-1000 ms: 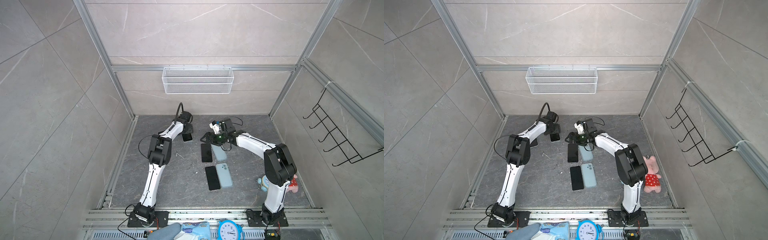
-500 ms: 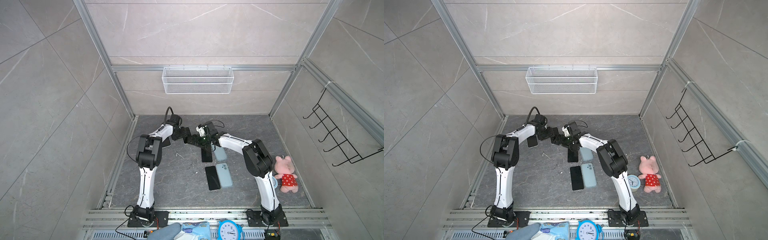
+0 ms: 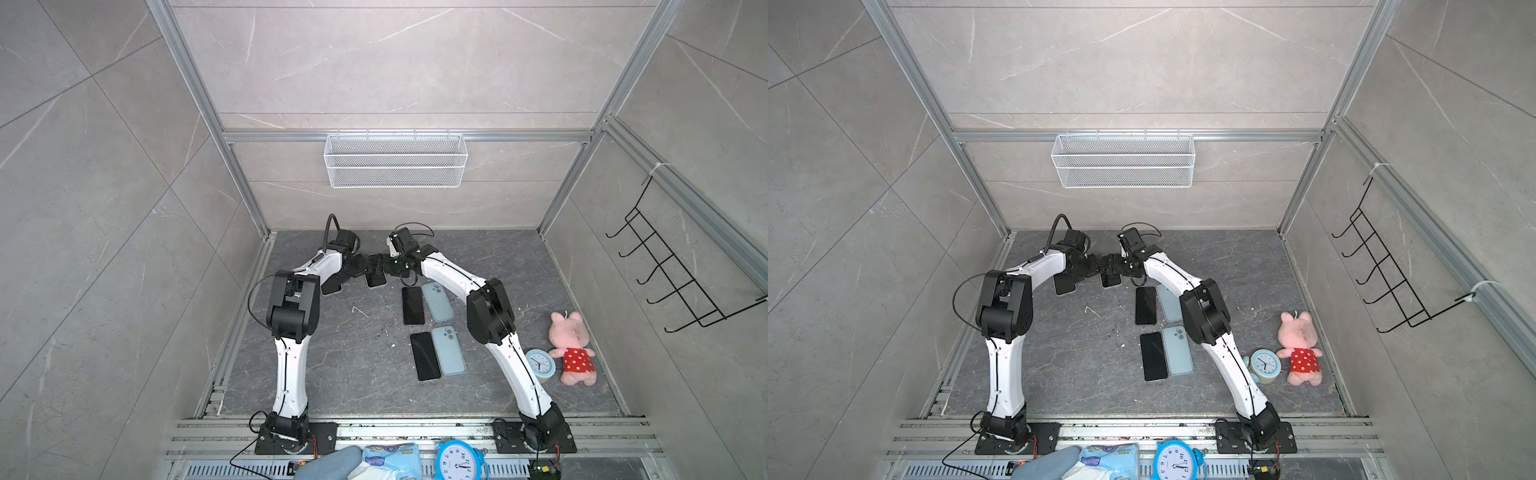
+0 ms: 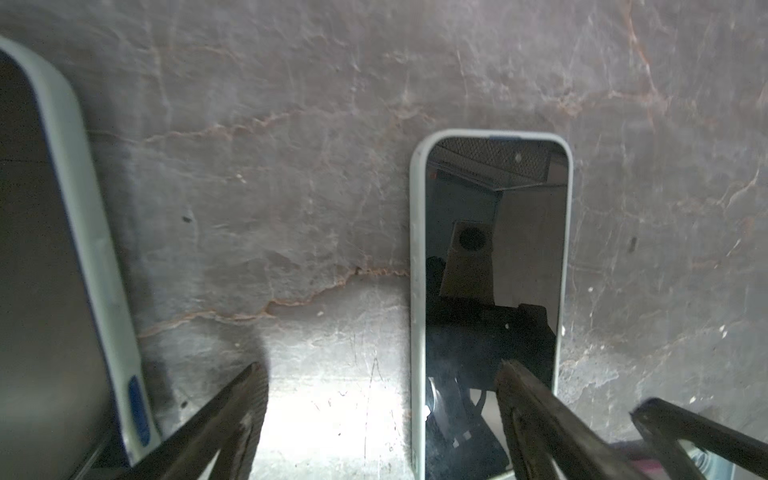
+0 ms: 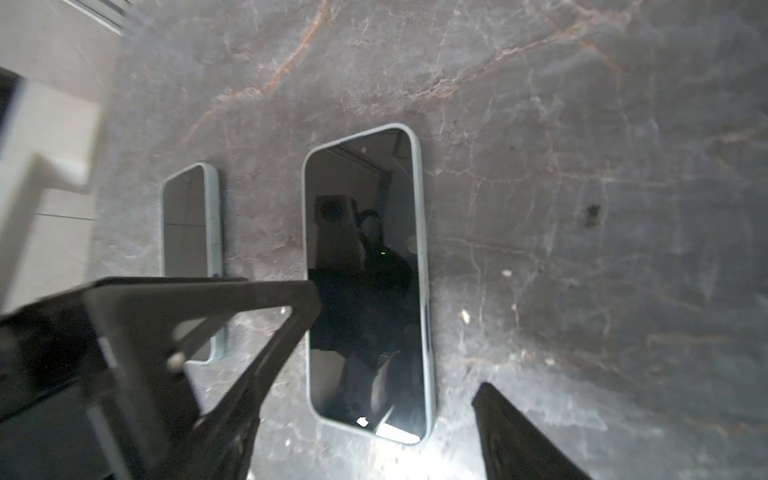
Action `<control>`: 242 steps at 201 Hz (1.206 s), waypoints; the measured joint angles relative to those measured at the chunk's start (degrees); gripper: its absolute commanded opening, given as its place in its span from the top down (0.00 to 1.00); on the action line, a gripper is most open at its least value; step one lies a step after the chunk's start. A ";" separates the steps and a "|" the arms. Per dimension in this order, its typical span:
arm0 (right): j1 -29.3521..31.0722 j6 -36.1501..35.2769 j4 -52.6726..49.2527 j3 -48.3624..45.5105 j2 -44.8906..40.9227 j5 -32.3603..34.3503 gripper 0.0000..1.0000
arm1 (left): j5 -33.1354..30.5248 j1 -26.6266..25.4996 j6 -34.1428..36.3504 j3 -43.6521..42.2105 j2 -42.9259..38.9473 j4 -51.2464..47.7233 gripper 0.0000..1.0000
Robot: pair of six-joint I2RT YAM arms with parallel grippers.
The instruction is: Take the phone out of the phone case
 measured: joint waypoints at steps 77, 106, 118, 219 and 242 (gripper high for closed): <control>4.92 -6.75 -9.53 11.21 6.75 3.89 0.12 | -0.20 2.51 -3.02 -0.81 -3.23 1.42 0.03; 6.03 -7.58 -13.55 18.67 11.15 5.20 0.12 | -0.15 2.54 -3.04 -0.81 -3.48 1.49 0.04; 6.25 -7.82 -15.19 21.92 12.83 6.29 0.12 | -0.11 2.51 -3.04 -0.81 -3.48 1.51 0.04; 6.27 -5.75 -16.72 25.24 14.78 10.97 0.12 | 1.36 2.49 -4.28 -1.60 -3.41 4.28 0.04; 6.27 -3.61 -13.40 24.22 14.78 10.25 0.14 | 3.41 2.45 -4.70 -1.88 -3.19 4.52 0.05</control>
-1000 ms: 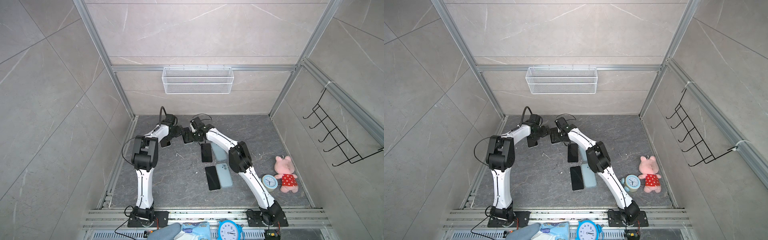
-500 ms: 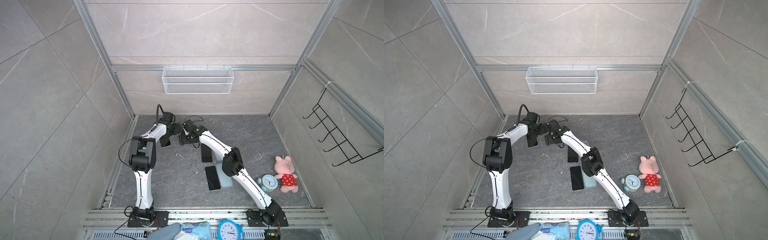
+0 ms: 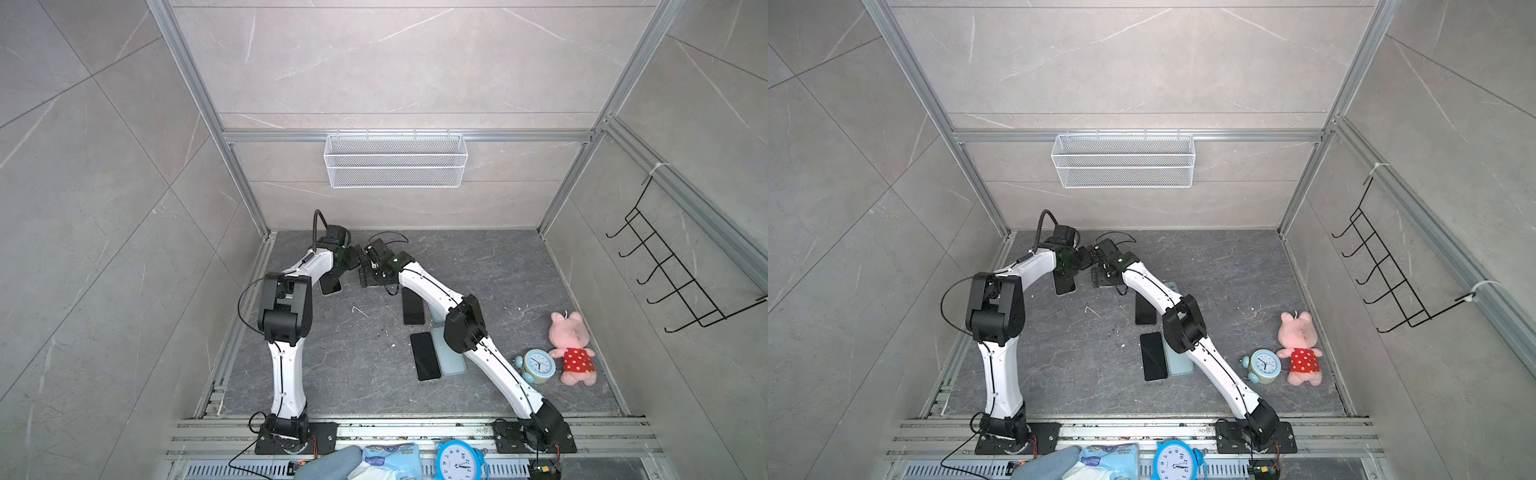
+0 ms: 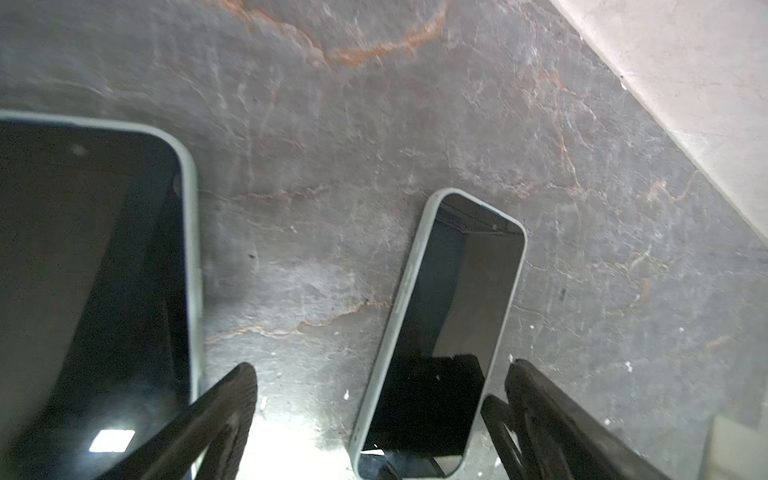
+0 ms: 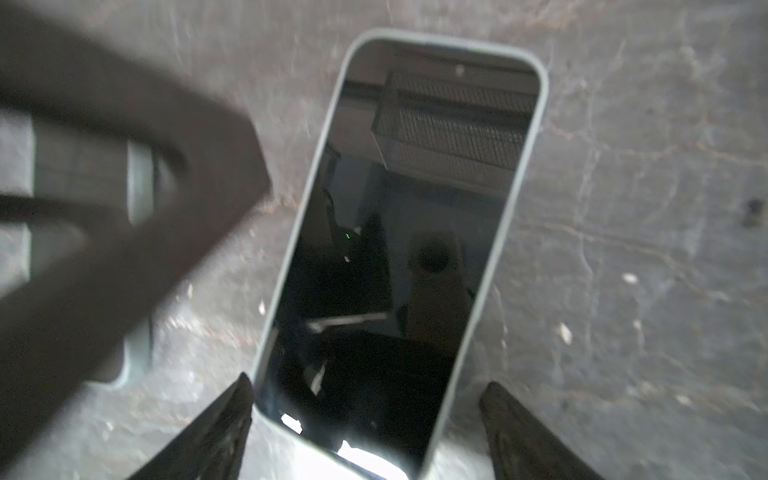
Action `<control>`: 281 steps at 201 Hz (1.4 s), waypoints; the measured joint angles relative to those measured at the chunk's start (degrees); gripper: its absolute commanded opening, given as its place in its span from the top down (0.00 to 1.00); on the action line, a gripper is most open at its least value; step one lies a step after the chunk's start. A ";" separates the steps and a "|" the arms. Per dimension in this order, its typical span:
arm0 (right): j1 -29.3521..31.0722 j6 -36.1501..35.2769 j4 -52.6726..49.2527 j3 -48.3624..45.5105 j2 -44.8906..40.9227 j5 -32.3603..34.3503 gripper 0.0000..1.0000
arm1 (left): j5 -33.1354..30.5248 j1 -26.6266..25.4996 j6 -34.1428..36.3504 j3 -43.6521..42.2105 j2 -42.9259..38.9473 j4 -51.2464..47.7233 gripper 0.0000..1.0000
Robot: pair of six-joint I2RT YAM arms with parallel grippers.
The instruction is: Take the phone out of the phone case
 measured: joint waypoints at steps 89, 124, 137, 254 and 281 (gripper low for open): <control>-0.37 1.92 12.28 -15.63 -7.02 -0.98 0.14 | 6.58 -0.72 0.00 5.09 7.08 2.95 0.06; -1.14 1.92 16.70 -22.47 -10.27 -2.19 0.14 | 9.99 -0.83 -0.66 5.49 7.87 5.03 0.07; -1.77 1.92 18.53 -25.18 -11.61 -3.56 0.15 | 11.54 -1.03 -1.38 4.68 7.87 6.67 0.07; -7.37 3.28 27.34 -35.50 -15.89 -18.53 0.24 | 19.02 -1.90 -9.40 -7.76 5.40 28.33 0.08; -8.46 4.55 27.36 -36.17 -16.15 -20.17 0.26 | 19.65 -1.84 -12.98 -12.22 3.15 31.65 0.08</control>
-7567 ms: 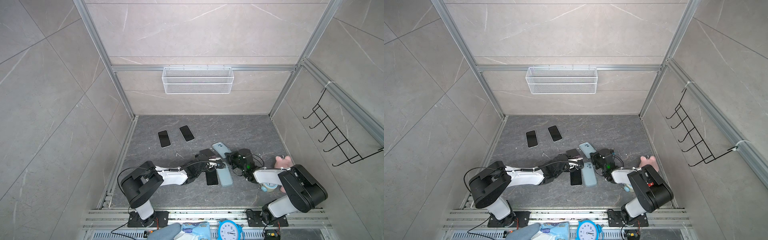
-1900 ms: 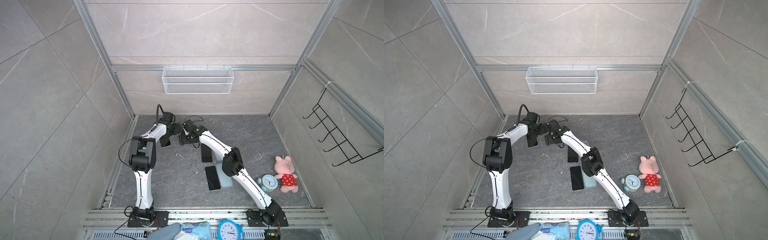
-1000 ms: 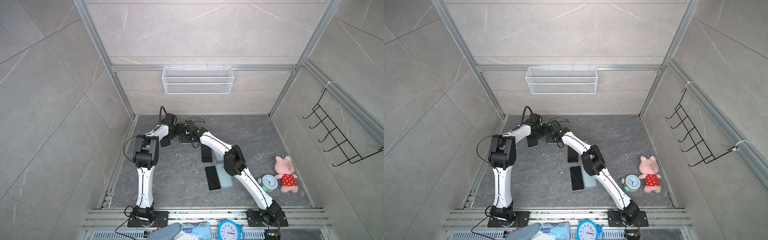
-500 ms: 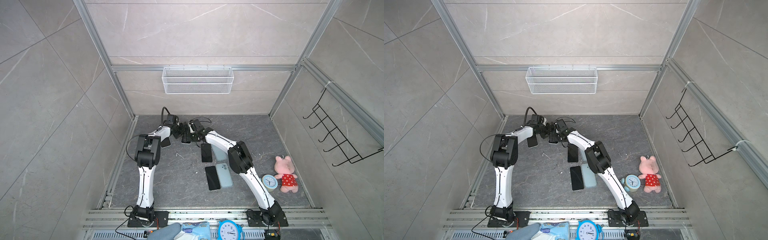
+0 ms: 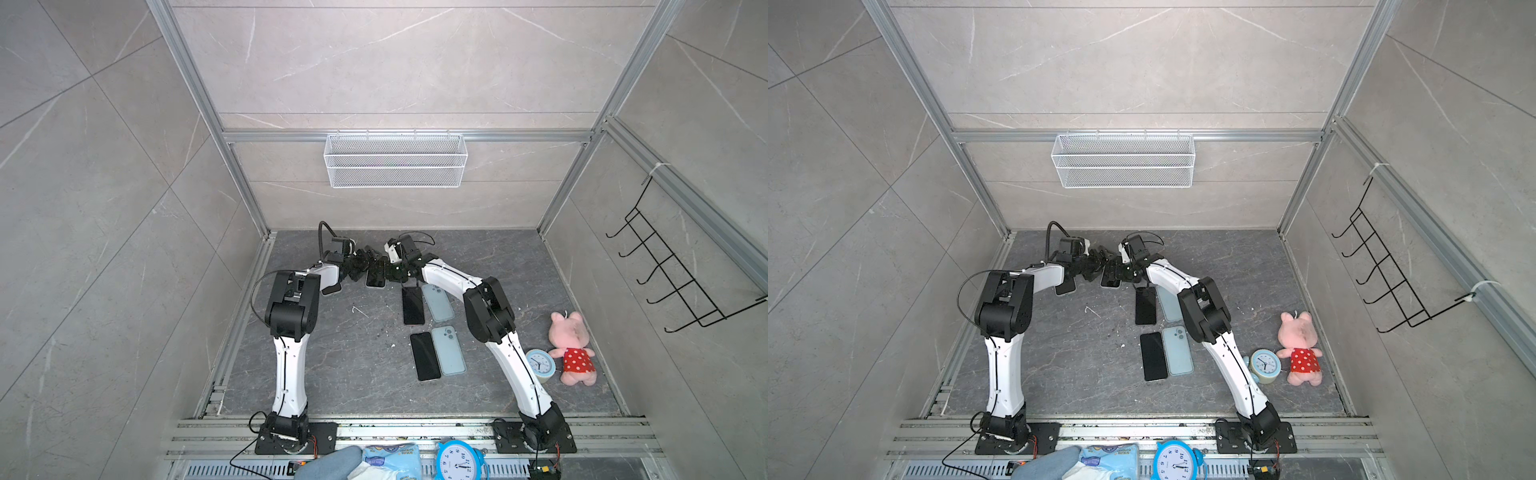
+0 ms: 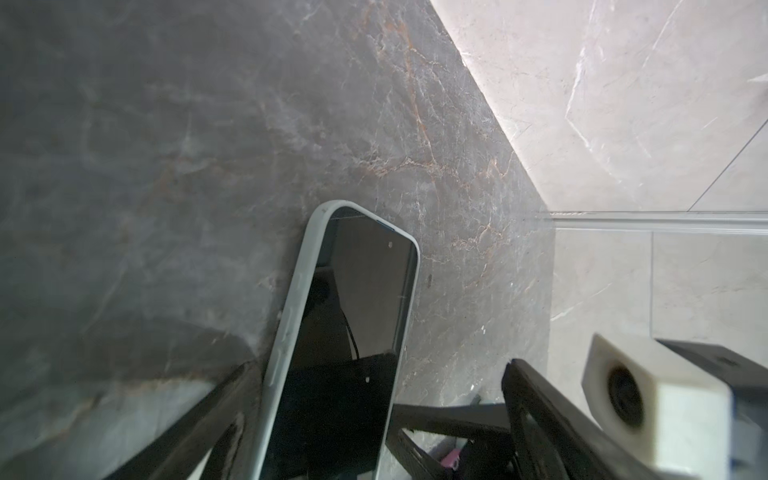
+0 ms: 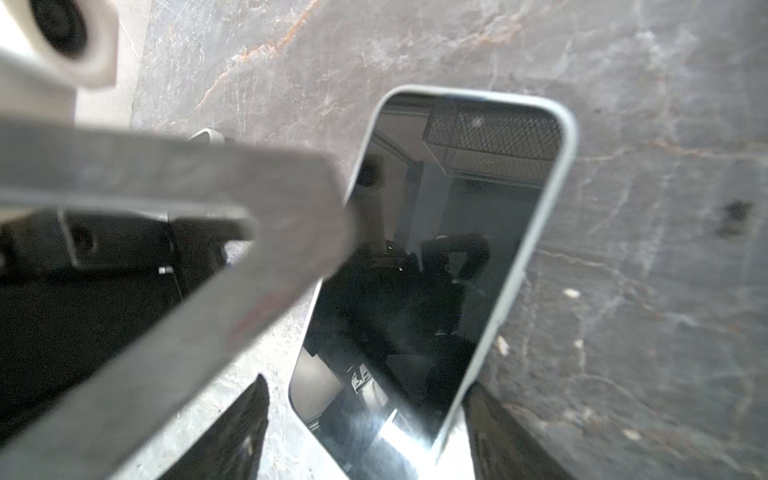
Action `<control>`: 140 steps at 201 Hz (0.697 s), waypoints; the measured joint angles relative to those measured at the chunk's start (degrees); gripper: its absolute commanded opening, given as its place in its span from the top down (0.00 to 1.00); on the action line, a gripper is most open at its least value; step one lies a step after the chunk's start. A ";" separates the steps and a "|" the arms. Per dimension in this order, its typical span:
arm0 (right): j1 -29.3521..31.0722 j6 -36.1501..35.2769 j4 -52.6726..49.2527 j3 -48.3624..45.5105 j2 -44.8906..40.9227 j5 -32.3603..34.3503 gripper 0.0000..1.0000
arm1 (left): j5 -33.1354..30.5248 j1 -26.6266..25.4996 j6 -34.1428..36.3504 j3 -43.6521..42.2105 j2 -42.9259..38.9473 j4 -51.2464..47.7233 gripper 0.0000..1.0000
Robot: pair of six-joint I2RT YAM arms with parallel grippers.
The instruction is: Take the phone out of the phone case
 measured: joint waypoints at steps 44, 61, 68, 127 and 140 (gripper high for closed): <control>-3.02 4.07 2.19 -1.42 -0.37 -1.79 0.28 | 3.63 -0.07 -4.48 -6.27 -2.75 4.22 0.09; -3.39 4.70 2.19 -1.36 -0.28 -2.54 0.30 | 3.82 -0.20 -5.11 -6.54 -2.75 4.83 0.10; -3.41 4.90 2.16 -1.07 -0.09 -2.60 0.30 | 3.82 -0.24 -5.07 -6.56 -2.75 4.74 0.10; -3.91 4.48 0.79 4.33 3.19 -2.36 0.39 | -2.91 -2.43 0.72 -3.23 -2.97 -3.10 0.11; -3.87 4.31 0.39 4.76 3.41 -2.10 0.42 | -4.87 -3.02 1.31 -2.75 -2.97 -3.93 0.11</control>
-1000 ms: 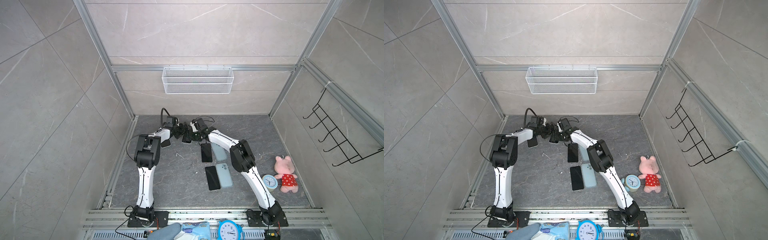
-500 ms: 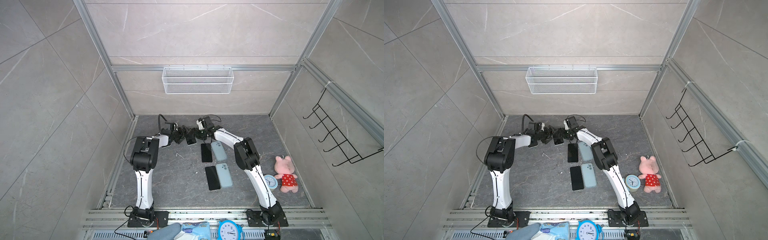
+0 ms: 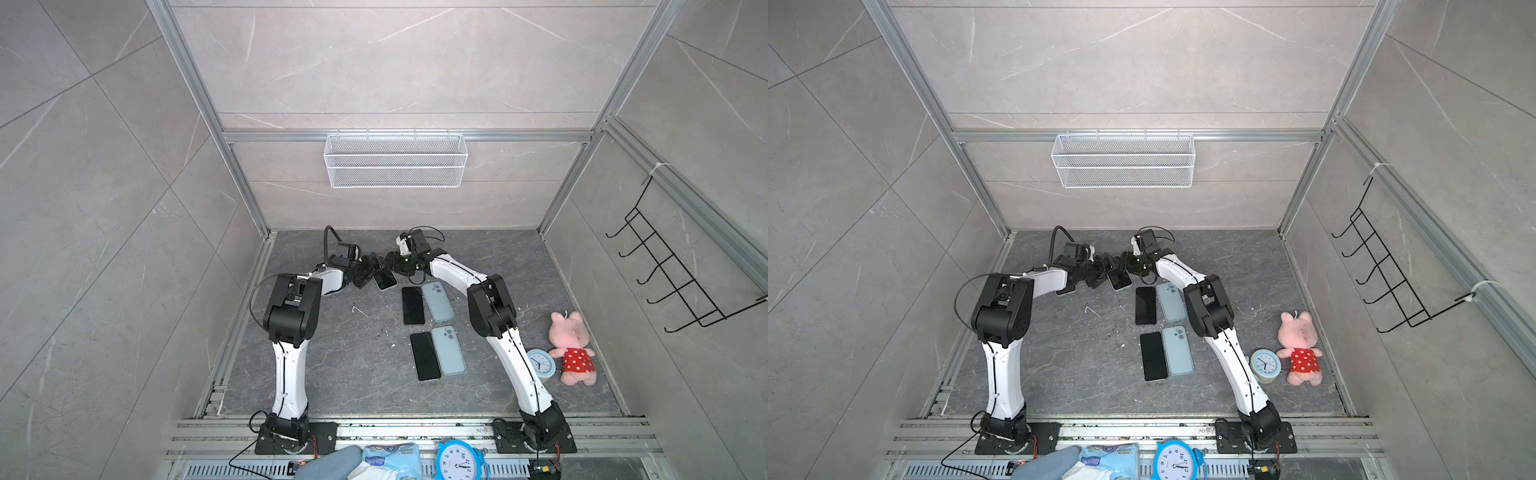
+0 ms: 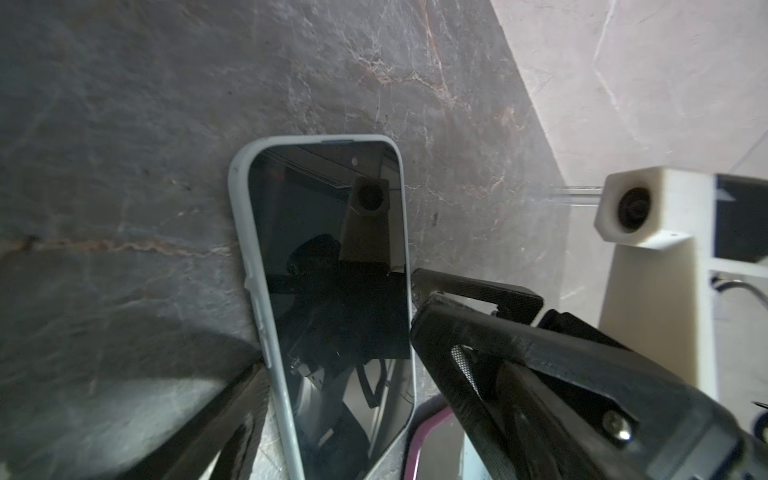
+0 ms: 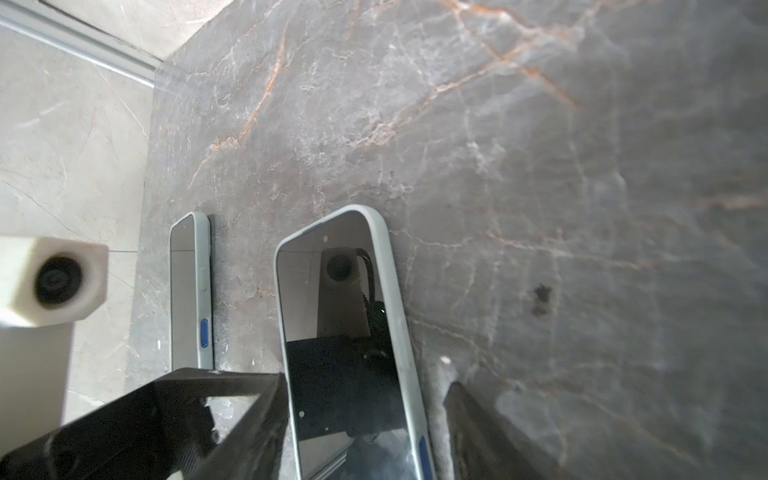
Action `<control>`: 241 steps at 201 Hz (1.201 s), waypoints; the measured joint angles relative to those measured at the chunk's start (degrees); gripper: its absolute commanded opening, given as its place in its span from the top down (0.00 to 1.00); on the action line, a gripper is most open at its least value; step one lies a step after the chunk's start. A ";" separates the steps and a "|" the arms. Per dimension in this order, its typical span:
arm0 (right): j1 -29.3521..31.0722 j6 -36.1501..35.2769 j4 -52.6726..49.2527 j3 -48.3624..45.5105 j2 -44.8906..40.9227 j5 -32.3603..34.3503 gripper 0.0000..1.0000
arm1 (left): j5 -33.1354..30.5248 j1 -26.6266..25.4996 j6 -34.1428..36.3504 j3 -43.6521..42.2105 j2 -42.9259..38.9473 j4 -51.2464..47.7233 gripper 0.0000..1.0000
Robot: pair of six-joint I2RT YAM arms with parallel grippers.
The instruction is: Take the phone out of the phone case
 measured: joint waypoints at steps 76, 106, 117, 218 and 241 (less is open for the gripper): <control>-0.63 -0.81 -3.50 5.86 3.21 0.57 0.56 | 2.08 -0.15 -6.58 -4.83 1.53 16.37 0.11; -0.79 -1.42 -4.52 7.08 3.76 0.66 0.56 | 3.82 0.15 -11.67 -9.92 1.55 27.15 0.11; -0.85 -1.44 -4.52 7.08 3.76 0.63 0.56 | 4.31 0.17 -13.27 -11.17 1.55 29.68 0.12; -1.25 -1.44 -4.50 8.15 4.48 0.42 0.58 | 5.75 0.17 -18.40 -12.41 1.99 33.29 0.14; -1.38 -1.44 -4.48 9.01 5.07 0.37 0.58 | 5.60 0.17 -18.40 -11.61 2.51 33.33 0.14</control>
